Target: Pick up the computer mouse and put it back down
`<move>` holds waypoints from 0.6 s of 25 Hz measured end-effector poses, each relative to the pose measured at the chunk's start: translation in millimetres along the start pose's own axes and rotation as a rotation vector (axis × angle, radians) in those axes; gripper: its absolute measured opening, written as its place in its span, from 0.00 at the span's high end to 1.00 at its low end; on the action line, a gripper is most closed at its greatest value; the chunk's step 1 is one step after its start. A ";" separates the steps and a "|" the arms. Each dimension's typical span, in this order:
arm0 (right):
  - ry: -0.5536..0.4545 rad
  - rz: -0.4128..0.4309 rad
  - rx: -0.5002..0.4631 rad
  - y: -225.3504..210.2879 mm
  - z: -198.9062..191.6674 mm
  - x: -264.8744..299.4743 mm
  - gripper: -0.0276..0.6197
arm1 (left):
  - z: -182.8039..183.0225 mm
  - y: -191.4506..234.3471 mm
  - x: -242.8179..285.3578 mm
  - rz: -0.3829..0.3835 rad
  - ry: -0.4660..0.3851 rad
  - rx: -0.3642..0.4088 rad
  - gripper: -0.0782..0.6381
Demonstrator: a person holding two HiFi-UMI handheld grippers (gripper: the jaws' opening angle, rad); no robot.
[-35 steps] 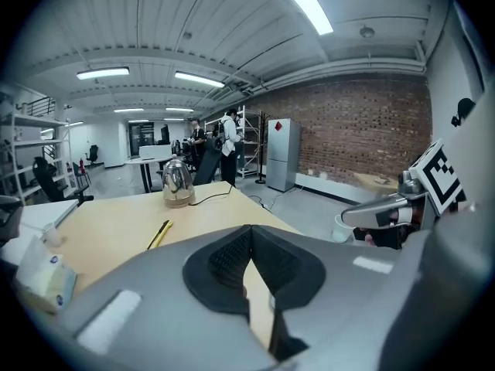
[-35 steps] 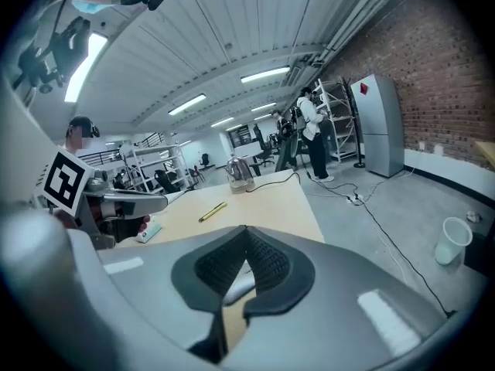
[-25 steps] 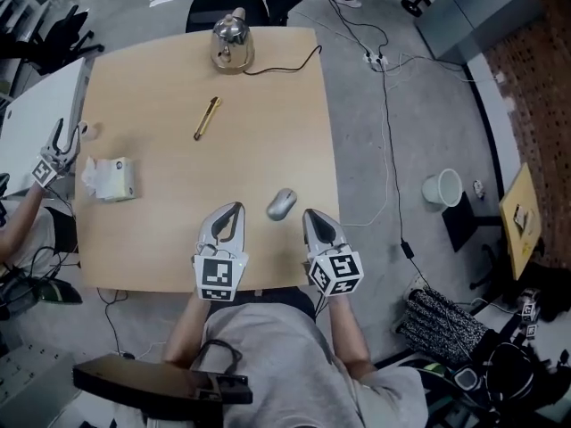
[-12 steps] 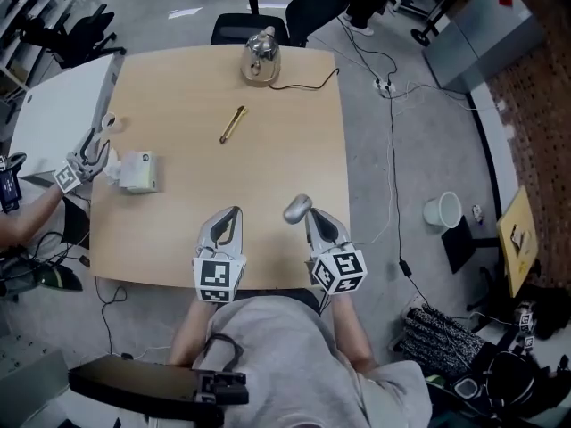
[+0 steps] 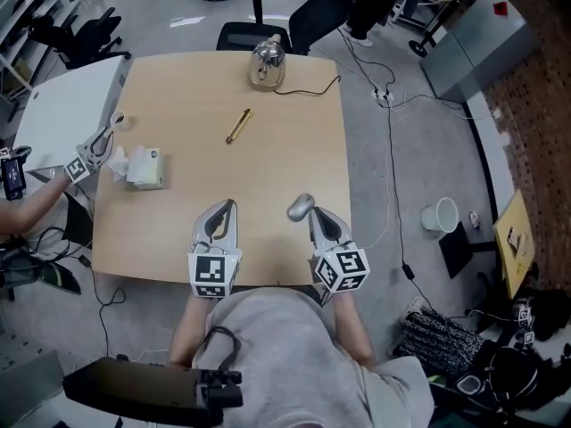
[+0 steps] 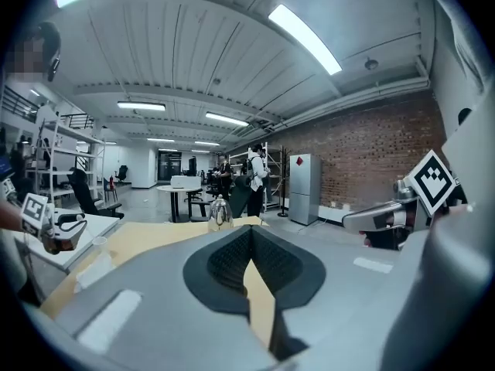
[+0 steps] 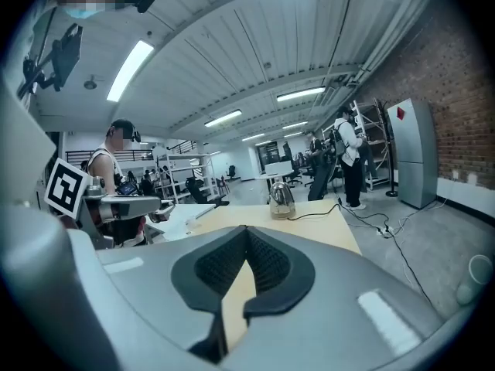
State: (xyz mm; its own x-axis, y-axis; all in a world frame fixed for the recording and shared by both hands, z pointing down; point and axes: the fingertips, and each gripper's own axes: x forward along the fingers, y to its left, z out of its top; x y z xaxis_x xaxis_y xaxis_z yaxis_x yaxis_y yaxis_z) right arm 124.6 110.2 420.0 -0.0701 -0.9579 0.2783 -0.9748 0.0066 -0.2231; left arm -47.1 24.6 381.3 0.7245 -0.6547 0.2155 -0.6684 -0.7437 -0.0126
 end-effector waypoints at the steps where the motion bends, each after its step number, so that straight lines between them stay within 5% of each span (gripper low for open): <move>1: -0.002 -0.006 0.001 -0.5 0.1 -1.5 0.95 | 1.0 1.2 -1.5 0.001 -0.004 -0.003 0.87; 15: 0.003 -0.030 -0.027 1.2 3.8 -0.3 0.95 | 1.0 -7.6 1.1 -0.043 -0.013 -0.003 0.87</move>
State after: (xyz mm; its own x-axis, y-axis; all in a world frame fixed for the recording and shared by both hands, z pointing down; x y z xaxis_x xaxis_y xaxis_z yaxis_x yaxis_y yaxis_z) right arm 124.2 109.5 416.1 -0.0414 -0.9570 0.2870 -0.9818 -0.0144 -0.1896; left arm -41.0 29.4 380.8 0.7545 -0.6242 0.2028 -0.6374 -0.7705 -0.0005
